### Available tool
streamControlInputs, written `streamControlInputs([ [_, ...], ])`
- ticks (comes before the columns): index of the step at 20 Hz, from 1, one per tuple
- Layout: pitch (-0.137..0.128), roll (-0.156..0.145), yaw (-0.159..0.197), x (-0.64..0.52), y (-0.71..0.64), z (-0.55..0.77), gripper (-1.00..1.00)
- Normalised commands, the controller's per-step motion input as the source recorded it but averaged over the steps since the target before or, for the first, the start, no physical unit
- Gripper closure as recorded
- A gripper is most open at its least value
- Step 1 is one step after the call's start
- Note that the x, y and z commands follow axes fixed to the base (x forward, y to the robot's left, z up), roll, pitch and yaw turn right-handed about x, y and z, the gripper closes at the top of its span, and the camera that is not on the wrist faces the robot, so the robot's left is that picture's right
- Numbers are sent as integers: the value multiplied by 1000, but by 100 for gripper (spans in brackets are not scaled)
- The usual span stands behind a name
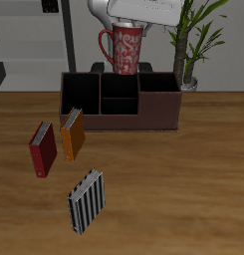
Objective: Place the red mug into the back desk caddy's right compartment
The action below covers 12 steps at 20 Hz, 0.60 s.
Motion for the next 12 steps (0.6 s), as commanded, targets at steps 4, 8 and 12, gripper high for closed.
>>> streamControlInputs([
  [4,-13,26,6,-461,115,55,100],
  [8,-24,0,11,-427,68,81,100],
  [12,-22,-7,-3,-369,92,73,100],
])
